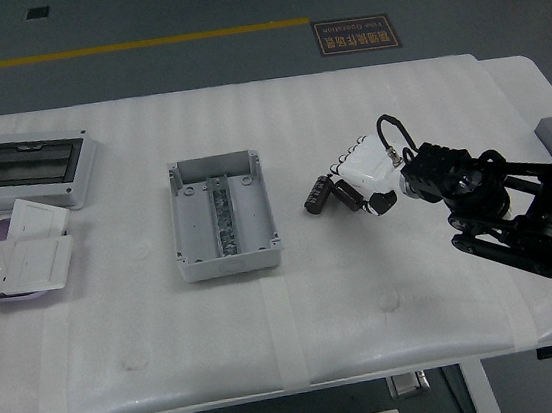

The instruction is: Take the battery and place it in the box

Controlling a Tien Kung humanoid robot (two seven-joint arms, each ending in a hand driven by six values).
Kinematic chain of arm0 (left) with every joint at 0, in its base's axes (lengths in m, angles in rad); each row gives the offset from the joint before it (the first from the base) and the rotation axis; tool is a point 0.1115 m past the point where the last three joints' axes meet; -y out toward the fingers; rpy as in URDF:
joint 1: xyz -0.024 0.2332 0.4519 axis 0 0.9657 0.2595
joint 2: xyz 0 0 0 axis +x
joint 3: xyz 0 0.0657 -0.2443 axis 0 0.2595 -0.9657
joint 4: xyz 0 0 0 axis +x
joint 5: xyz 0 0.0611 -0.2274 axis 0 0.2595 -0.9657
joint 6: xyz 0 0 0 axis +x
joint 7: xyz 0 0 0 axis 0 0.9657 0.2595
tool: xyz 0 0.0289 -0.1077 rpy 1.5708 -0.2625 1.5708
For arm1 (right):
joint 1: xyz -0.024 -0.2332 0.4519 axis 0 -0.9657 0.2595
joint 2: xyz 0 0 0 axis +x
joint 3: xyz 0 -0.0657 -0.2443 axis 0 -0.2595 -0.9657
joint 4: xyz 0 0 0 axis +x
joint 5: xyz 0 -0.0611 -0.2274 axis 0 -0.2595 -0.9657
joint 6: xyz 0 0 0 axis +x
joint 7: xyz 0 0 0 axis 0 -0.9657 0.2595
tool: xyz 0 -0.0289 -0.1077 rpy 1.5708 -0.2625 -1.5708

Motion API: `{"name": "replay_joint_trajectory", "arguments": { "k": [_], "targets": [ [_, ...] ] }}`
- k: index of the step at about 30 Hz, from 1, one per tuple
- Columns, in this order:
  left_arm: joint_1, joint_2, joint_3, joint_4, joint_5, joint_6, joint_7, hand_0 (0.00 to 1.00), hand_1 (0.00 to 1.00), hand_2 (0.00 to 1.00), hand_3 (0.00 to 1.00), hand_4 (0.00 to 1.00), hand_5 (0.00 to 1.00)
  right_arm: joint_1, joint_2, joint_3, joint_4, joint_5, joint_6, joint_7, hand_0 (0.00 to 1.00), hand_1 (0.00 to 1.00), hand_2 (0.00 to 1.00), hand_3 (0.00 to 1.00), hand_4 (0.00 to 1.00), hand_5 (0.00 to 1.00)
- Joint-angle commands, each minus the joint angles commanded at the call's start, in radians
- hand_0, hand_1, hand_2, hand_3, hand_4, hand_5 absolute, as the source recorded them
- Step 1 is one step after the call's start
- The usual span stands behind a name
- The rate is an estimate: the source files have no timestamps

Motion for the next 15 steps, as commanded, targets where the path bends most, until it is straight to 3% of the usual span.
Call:
{"name": "replay_joint_trajectory", "arguments": {
  "k": [4, 5, 15],
  "targets": [
    [-0.001, 0.0, -0.003, 0.0, 0.0, 0.001, -0.001, 0.655, 0.664, 0.619, 0.627, 0.542, 0.369, -0.003, 0.001, 0.005, -0.004, 0.005, 0.01, 0.005, 0.78, 0.795, 0.828, 0.866, 0.62, 0.207],
    [-0.001, 0.0, -0.003, 0.0, -0.001, 0.001, -0.001, 0.655, 0.664, 0.619, 0.628, 0.545, 0.375, -0.004, 0.001, 0.006, -0.004, 0.006, 0.011, 0.006, 0.771, 0.786, 0.801, 0.826, 0.604, 0.185],
    [-0.006, -0.001, -0.002, 0.0, -0.003, 0.003, -0.002, 0.655, 0.664, 0.619, 0.629, 0.544, 0.373, -0.005, 0.003, 0.004, -0.001, 0.025, 0.007, 0.004, 0.772, 0.781, 0.798, 0.836, 0.6, 0.178]
  ]
}}
